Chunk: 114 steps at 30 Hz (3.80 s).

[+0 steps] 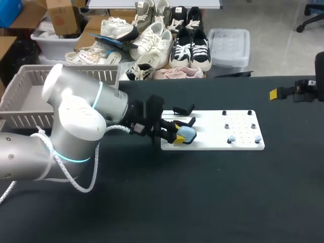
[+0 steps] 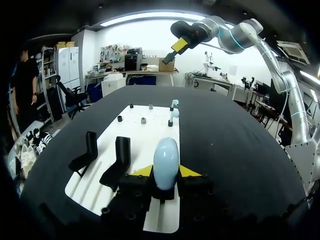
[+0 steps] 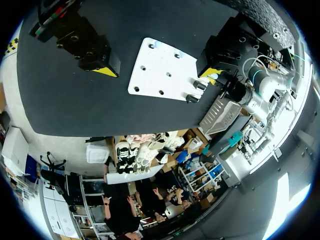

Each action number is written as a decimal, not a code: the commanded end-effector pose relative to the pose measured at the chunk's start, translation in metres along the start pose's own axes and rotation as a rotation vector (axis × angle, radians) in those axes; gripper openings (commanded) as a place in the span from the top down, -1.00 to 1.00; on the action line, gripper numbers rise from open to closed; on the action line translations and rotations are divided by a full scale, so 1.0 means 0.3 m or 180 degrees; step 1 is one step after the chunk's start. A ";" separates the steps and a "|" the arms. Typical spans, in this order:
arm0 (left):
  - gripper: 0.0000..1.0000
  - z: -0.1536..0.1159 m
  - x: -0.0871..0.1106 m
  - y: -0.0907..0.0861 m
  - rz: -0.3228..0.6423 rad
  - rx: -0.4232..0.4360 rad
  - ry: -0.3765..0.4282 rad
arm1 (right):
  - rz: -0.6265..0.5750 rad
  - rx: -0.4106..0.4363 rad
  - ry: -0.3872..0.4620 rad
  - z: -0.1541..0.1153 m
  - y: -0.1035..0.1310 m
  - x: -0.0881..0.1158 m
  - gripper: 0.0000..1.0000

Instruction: Pick up each earbud case from the left stands, insert the matching earbuds, close the lid, and place the case in the box.

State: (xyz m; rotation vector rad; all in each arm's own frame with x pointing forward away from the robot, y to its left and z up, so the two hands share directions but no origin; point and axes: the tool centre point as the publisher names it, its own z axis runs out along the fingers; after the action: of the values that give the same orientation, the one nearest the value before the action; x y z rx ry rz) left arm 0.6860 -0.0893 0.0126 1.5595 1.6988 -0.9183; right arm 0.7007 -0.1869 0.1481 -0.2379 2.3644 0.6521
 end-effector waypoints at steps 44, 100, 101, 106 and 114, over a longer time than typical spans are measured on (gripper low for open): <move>1.00 -0.069 -0.272 0.002 0.0111 -0.0218 -0.0259 | -0.0108 -0.0055 0.0045 0.005 0.024 0.011 -1.00; 1.00 0.087 -0.480 -0.074 0.0276 -0.0250 -0.0436 | -0.0922 -0.0866 0.0530 0.172 0.277 0.096 -1.00; 1.00 0.088 -0.480 -0.077 0.0276 -0.0247 -0.0437 | -0.0923 -0.0867 0.0530 0.172 0.278 0.095 -1.00; 1.00 0.090 -0.481 -0.089 0.0281 -0.0214 -0.0447 | -0.0927 -0.0869 0.0519 0.174 0.279 0.094 -1.00; 1.00 0.088 -0.489 -0.104 0.0297 -0.0188 -0.0470 | -0.0940 -0.0864 0.0486 0.168 0.279 0.081 -1.00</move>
State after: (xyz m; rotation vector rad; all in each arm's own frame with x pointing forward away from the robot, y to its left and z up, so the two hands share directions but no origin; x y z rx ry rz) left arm 0.6713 -0.1935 0.1233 1.4857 1.5317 -0.9017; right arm 0.6795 -0.0880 0.1309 -0.7629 2.3130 0.8268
